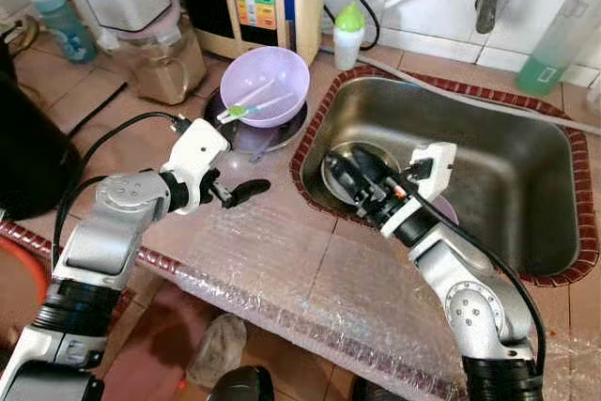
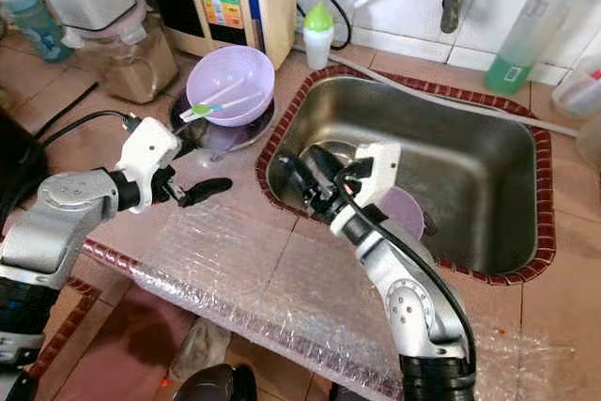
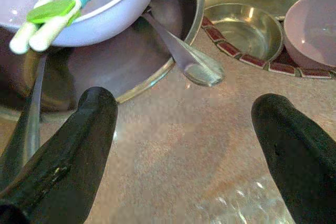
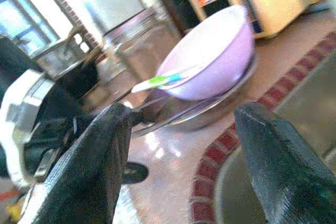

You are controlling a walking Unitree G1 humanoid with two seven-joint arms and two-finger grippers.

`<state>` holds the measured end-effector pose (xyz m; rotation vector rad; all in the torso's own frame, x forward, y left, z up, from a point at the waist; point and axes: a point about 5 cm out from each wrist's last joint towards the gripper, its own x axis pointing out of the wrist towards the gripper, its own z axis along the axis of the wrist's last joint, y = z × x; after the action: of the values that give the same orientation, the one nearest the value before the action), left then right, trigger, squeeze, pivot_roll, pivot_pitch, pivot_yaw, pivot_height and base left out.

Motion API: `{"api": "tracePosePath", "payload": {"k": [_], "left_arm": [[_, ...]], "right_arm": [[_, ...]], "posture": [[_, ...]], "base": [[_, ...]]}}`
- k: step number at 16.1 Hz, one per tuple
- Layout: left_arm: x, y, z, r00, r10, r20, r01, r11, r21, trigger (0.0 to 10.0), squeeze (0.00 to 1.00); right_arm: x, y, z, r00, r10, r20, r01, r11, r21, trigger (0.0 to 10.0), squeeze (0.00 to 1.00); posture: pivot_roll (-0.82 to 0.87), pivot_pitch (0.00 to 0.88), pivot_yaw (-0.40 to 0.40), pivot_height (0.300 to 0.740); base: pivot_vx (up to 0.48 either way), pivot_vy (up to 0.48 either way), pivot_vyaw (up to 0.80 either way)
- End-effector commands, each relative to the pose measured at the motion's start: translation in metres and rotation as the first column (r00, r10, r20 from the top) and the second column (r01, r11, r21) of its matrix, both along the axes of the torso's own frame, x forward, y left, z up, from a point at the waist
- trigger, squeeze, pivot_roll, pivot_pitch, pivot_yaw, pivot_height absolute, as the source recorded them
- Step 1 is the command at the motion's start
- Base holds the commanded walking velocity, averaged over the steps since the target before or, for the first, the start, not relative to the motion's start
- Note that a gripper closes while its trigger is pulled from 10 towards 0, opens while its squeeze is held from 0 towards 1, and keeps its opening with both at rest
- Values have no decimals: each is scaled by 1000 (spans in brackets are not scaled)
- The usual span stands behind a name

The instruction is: Kitchen organization

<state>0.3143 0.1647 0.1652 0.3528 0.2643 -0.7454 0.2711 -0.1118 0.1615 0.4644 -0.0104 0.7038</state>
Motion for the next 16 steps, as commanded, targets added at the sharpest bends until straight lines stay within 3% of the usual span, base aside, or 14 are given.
{"api": "tracePosePath", "payload": {"k": [1, 7, 8, 11, 14, 16], "left_arm": [[-7, 3, 1, 1000, -2, -21, 3, 1000, 15, 10000, 0], [-32, 9, 4, 994, -73, -77, 77, 996, 43, 10000, 0], [-33, 9, 6, 996, -66, -52, 69, 996, 48, 10000, 0], [-22, 6, 19, 996, 28, 83, -27, 1000, -15, 10000, 0], [-17, 0, 18, 988, 60, 143, -56, 998, -35, 10000, 0], [-11, -1, 13, 989, 63, 135, -61, 998, -26, 10000, 0]], "right_arm": [[0, 4, 4, 999, 49, 18, -49, 999, 1, 10000, 0], [1, 7, -4, 997, 74, 8, -73, 997, -15, 10000, 0], [2, 8, -5, 997, 75, 8, -75, 997, -17, 10000, 0], [4, 10, -7, 997, 75, 7, -75, 997, -26, 10000, 0], [3, 12, -9, 997, 83, 5, -82, 996, -40, 10000, 0], [2, 9, -11, 997, 74, 0, -74, 996, -48, 10000, 0]], "posture": [[-43, 70, 65, 740], [-18, 58, 66, 740], [-13, 55, 66, 740], [-4, 52, 62, 740], [-10, 61, 55, 740], [-22, 68, 55, 740]], "base": [[0, 0, 0], [0, 0, 0], [0, 0, 0], [0, 0, 0], [0, 0, 0], [0, 0, 0]]}}
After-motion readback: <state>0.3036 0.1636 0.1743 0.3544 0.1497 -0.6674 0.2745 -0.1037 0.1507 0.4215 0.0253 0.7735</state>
